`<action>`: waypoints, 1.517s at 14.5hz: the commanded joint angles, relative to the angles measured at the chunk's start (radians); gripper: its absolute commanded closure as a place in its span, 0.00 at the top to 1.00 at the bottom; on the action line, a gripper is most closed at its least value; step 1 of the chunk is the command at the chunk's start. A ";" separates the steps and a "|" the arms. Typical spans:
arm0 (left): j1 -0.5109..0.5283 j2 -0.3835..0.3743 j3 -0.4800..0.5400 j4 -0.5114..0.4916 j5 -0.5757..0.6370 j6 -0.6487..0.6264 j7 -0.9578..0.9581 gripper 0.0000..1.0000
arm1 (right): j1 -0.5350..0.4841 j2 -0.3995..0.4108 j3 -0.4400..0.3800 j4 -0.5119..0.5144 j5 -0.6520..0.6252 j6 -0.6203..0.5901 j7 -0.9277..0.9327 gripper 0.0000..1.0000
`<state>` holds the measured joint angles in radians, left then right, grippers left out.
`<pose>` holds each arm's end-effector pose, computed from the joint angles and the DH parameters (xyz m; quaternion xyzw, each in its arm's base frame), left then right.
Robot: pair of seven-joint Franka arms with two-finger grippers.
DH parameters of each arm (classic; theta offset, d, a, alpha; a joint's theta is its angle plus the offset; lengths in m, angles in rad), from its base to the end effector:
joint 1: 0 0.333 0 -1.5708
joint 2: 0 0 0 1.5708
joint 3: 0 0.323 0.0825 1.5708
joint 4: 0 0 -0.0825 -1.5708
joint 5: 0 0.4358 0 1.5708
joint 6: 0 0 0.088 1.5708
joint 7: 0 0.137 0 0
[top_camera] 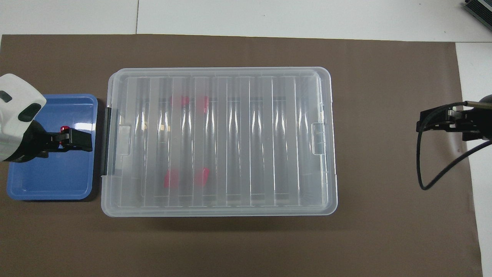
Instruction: Place red block in blue tray from box
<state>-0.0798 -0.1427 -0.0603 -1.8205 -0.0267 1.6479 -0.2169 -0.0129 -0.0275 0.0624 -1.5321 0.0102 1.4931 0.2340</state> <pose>0.5556 -0.0835 0.5602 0.9990 0.0400 -0.0164 0.0062 0.5886 0.0311 0.6313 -0.9958 0.0918 0.0063 0.0034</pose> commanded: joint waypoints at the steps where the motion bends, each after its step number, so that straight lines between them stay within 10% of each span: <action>1: -0.034 0.075 0.027 0.059 0.014 -0.013 -0.019 1.00 | -0.002 0.029 0.007 0.032 -0.006 0.004 0.005 1.00; 22: -0.084 0.084 0.062 0.150 0.014 -0.083 -0.012 1.00 | -0.007 0.023 -0.004 0.000 -0.016 0.044 0.004 1.00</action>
<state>-0.1439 -0.0478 -0.0137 -1.6701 -0.0267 1.5831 -0.2198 -0.0192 -0.0042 0.0600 -1.5331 -0.0009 1.5171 0.2340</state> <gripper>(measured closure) 0.000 0.000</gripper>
